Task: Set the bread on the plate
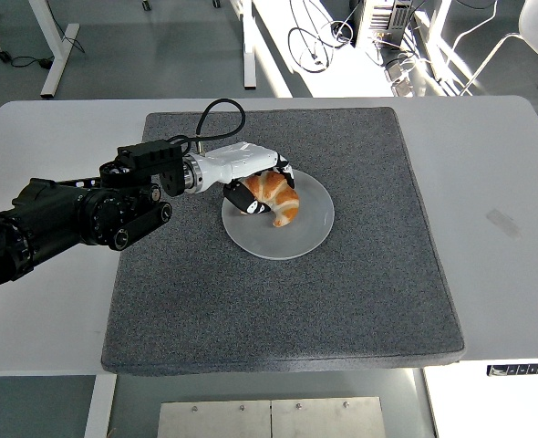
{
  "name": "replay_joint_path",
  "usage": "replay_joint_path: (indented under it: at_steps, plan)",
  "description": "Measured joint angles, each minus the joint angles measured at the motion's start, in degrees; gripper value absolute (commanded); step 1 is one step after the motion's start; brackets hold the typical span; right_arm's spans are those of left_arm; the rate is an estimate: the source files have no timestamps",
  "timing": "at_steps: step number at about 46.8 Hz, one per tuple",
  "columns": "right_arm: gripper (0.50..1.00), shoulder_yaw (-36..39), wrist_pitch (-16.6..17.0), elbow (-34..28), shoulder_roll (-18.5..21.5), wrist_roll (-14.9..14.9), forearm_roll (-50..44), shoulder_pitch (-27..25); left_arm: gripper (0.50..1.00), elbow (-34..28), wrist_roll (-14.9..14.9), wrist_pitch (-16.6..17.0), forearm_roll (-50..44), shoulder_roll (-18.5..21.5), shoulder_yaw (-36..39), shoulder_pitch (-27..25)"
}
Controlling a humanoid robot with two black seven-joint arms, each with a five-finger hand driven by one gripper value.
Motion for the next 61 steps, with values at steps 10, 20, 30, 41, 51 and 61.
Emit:
replay_joint_path:
  at_steps: [10, 20, 30, 41, 51, 61]
  plan:
    - [1.000, -0.02, -0.01, 0.00, 0.00, 0.00, 0.00, 0.00, 0.969, -0.13, 0.05, 0.63, -5.87, 0.00, 0.32, 0.18]
    - [1.000, 0.03, 0.00, 0.00, 0.00, 0.00, 0.00, 0.00, 0.972, -0.40, 0.05, 0.63, -5.99, 0.00, 0.40, 0.46]
    - [1.000, 0.00, 0.00, 0.00, 0.00, 0.00, 0.00, 0.00, 0.978, -0.52, 0.05, 0.83, -7.98, 0.00, -0.16, 0.71]
    - [1.000, 0.01, 0.00, 0.00, 0.00, 0.00, 0.00, -0.03, 0.981, -0.46, -0.80, 0.82, -17.39, 0.00, -1.18, -2.69]
    - [1.000, 0.03, 0.00, 0.00, 0.00, 0.00, 0.00, -0.03, 0.983, -0.07, -1.07, 0.86, -24.85, 0.01, -4.61, -5.92]
    - [1.000, 0.00, 0.02, 0.00, 0.00, 0.00, 0.00, 0.01, 0.983, -0.14, -1.54, 0.25, -30.97, 0.00, -12.86, -6.65]
